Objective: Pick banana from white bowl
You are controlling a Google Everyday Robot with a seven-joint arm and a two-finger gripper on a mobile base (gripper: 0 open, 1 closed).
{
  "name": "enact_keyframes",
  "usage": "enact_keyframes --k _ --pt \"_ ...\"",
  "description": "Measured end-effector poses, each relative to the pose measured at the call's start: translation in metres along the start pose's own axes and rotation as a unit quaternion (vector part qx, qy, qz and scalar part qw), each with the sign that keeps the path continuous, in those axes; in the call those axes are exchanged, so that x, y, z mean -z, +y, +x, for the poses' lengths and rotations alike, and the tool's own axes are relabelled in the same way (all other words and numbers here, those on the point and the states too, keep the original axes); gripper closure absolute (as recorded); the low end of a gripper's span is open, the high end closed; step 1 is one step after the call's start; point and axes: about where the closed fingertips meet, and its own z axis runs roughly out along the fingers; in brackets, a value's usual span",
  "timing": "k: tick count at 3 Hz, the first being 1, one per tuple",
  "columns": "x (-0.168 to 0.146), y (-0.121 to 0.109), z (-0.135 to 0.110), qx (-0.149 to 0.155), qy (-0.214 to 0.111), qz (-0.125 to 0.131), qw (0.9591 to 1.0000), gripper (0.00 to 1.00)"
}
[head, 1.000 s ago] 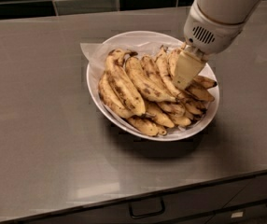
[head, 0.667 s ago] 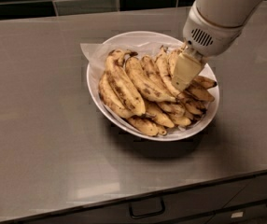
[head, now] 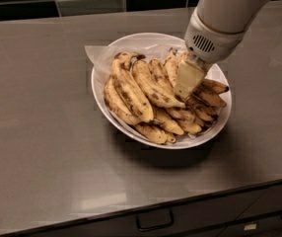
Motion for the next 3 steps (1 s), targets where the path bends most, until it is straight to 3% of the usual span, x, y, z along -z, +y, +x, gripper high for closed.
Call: enact_keyframes --k 1,2,3 --pt "-0.0077 0.0032 -0.0053 0.011 0.003 -0.011 0.9999 0.43" --pt "-0.0063 0.0034 -0.0067 0.014 0.004 -0.012 0.9998 0.61" --pt "-0.0063 0.0034 -0.0067 0.014 0.004 -0.012 0.9998 0.85"
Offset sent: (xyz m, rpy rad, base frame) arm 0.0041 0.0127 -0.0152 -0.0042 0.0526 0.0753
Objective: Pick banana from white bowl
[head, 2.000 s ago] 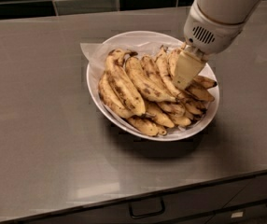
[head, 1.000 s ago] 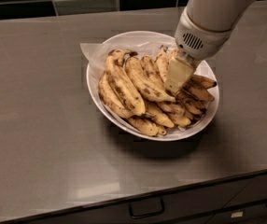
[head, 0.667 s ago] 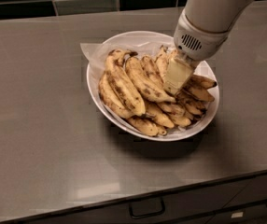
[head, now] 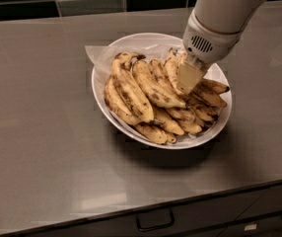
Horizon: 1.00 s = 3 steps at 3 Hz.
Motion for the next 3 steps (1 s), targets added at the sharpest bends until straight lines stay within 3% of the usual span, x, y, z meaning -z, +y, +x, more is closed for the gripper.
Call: enact_keyframes --k 1,2,3 --pt "0.0 0.0 0.0 0.0 0.0 0.0 1.0 1.0" --pt "0.011 0.003 -0.004 0.027 -0.035 -0.02 0.9988 1.0" --pt "0.033 0.009 -0.011 0.071 -0.09 -0.045 0.9924 1.0"
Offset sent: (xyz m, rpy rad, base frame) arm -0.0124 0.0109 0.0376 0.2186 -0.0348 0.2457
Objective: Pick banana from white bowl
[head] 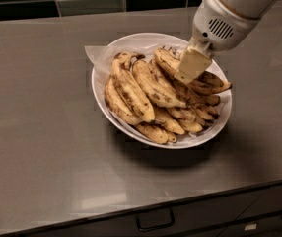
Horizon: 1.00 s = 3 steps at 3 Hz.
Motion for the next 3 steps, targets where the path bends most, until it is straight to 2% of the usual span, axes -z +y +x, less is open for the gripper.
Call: enact_keyframes --k 1,2,3 --pt "0.0105 0.0057 -0.008 0.035 -0.035 -0.015 0.9987 1.0" --pt "0.0196 0.0097 -0.0119 0.055 -0.057 -0.018 0.9967 1.0" --pt "0.0198 0.0102 -0.0124 0.057 -0.058 -0.018 0.9965 1.0"
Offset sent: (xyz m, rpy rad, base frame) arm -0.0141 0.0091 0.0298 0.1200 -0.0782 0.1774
